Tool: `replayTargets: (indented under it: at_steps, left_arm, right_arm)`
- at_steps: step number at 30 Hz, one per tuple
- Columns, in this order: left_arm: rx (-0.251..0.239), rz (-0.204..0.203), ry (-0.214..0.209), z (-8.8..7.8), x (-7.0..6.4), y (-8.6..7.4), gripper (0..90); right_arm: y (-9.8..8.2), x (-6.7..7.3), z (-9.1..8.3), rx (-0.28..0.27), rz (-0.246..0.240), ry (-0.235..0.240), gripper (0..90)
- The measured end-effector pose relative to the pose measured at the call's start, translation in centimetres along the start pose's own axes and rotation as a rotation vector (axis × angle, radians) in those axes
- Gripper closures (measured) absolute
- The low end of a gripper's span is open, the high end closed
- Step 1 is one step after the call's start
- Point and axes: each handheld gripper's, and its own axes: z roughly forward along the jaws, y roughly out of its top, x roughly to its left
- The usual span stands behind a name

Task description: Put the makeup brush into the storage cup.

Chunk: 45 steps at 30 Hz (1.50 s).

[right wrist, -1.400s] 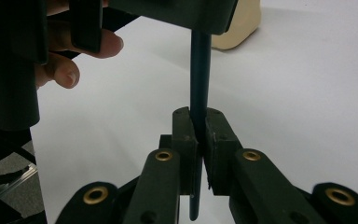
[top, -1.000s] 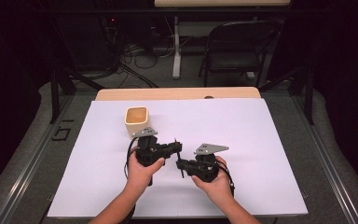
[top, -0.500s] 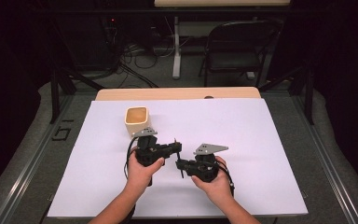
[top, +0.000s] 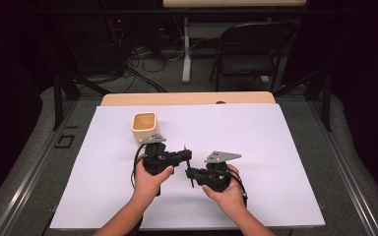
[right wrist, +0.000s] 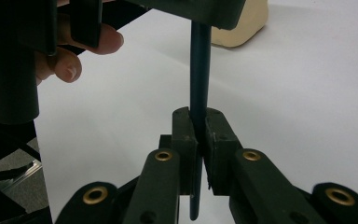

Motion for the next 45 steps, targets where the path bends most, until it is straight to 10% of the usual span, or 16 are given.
replayTargets:
  at_steps: [25, 45]
  left_arm:
    - [0.004, 0.006, -0.002, -0.01, -0.16, 0.16, 83.5]
    - [-0.030, 0.058, 0.071, -0.68, -0.17, 0.59, 83.5]
  right_arm:
    - [0.02, -0.03, -0.11, -0.010, 0.008, 0.001, 83.5]
    - [-0.33, -0.80, -0.53, -0.055, -0.063, -0.078, 35.7]
